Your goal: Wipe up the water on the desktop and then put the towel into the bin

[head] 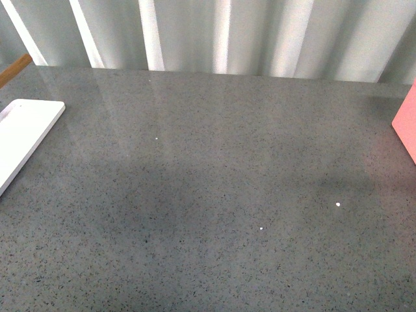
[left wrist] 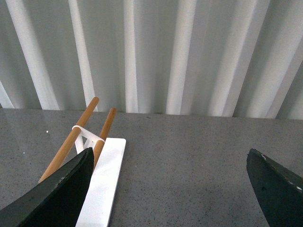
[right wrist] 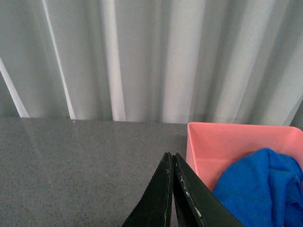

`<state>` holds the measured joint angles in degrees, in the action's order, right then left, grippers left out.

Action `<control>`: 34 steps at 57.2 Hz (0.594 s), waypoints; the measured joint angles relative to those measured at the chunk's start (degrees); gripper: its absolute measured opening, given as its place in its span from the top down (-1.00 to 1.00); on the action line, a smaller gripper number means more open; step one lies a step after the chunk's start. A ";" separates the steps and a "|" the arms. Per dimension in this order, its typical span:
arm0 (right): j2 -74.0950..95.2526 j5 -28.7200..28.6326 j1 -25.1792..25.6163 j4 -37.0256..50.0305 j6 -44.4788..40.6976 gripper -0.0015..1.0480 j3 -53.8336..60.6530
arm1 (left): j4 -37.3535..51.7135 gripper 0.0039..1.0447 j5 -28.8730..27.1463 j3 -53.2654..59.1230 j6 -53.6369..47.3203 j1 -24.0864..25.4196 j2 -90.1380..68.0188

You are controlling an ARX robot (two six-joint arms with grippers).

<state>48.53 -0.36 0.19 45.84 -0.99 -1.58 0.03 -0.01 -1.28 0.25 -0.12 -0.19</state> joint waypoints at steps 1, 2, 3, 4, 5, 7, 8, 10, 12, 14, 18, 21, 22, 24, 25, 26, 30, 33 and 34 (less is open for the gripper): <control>-0.17 0.02 0.00 -0.15 0.00 0.94 0.04 | 0.00 -0.87 0.02 0.00 0.02 0.00 0.00; -1.20 0.02 0.00 -1.11 0.02 0.94 0.11 | 0.00 -0.87 0.02 0.00 0.02 0.00 -0.02; -2.08 0.04 -0.02 -1.88 0.02 0.94 0.13 | 0.00 -0.87 0.02 0.00 0.00 0.00 -0.02; -2.54 0.07 -0.02 -2.23 0.00 0.94 0.13 | 0.00 -0.87 0.02 0.00 0.00 0.00 -0.02; -3.93 0.04 -0.02 -3.32 0.02 0.94 0.15 | 0.00 -0.87 0.02 0.00 0.00 0.00 0.00; -6.29 0.04 -0.02 -5.14 0.00 0.94 0.17 | 0.00 -0.87 0.02 0.00 0.02 0.00 0.02; -7.17 0.04 -0.02 -5.86 0.00 0.94 0.20 | 0.00 -0.87 0.02 0.00 0.00 0.00 0.02; -9.27 0.07 -0.02 -7.74 0.02 0.94 0.22 | 0.00 -0.87 0.02 0.00 0.00 0.00 0.00; -11.23 0.07 -0.02 -9.62 0.02 0.94 0.26 | 0.00 -0.87 0.00 0.00 0.00 0.00 0.00; -12.81 0.07 -0.02 -11.08 0.02 0.94 0.26 | 0.00 -0.87 0.02 0.00 0.00 0.00 0.00; -15.43 0.09 -0.02 -13.29 0.02 0.94 0.28 | 0.00 -0.87 0.00 0.00 0.00 0.00 0.00; -17.27 0.09 -0.02 -14.99 0.02 0.94 0.31 | 0.00 -0.87 0.02 0.00 0.00 0.00 0.00; -17.94 0.09 -0.02 -15.65 0.04 0.94 0.33 | 0.00 -0.87 0.02 0.00 0.00 0.00 0.00; -18.95 0.09 -0.02 -16.63 0.04 0.94 0.33 | 0.00 -0.87 0.00 0.00 0.00 0.00 0.00; -19.61 0.09 -0.02 -17.27 0.04 0.94 0.33 | 0.00 -0.87 0.00 0.00 0.00 0.00 0.00; -20.24 0.09 -0.02 -17.86 0.04 0.94 0.33 | 0.00 -0.87 0.02 0.00 0.02 0.00 0.00; -23.26 0.09 -0.02 -20.63 0.09 0.94 0.35 | 0.00 -0.87 0.00 0.00 0.02 0.00 0.00; -25.20 0.09 -0.02 -22.53 0.22 0.94 0.37 | 0.00 -0.87 0.02 0.00 0.02 0.00 0.00; -25.77 0.11 -0.02 -23.08 0.22 0.94 0.37 | 0.00 -0.87 0.02 0.00 0.00 0.00 0.00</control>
<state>22.76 -0.25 0.16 22.76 -0.78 -1.21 0.03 0.01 -1.28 0.25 -0.12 -0.19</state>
